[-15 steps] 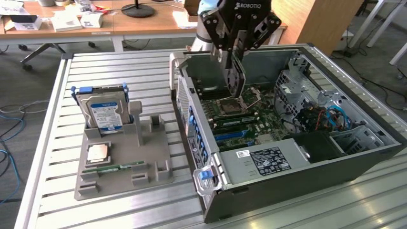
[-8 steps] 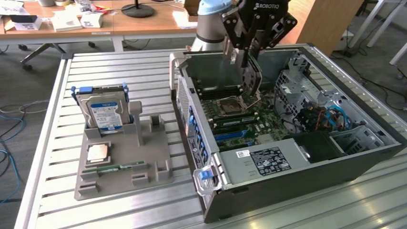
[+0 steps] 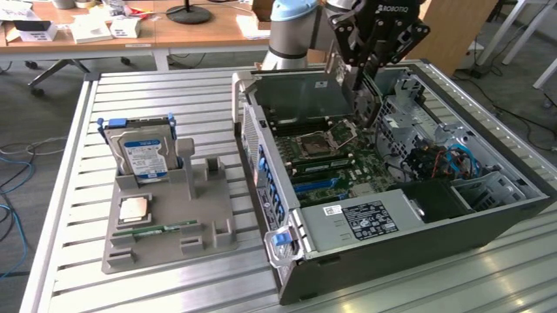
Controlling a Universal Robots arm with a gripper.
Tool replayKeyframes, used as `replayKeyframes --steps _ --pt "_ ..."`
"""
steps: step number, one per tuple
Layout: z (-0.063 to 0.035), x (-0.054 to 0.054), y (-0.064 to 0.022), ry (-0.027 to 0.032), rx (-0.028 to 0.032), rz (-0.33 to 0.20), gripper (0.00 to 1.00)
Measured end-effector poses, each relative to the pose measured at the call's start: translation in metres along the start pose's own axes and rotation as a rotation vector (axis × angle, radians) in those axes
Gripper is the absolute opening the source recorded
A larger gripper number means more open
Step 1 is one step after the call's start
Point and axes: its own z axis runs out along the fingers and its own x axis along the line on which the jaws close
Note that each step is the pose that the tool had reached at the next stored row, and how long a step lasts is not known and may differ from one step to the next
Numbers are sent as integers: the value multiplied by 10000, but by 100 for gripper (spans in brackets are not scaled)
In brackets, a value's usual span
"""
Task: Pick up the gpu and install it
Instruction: 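Pick up the gpu and move the gpu toward the slot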
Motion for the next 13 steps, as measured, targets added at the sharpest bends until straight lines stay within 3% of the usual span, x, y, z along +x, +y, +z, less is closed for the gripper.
replayKeyframes --steps 13 --pt "6 -588 40 34 -41 -15 26"
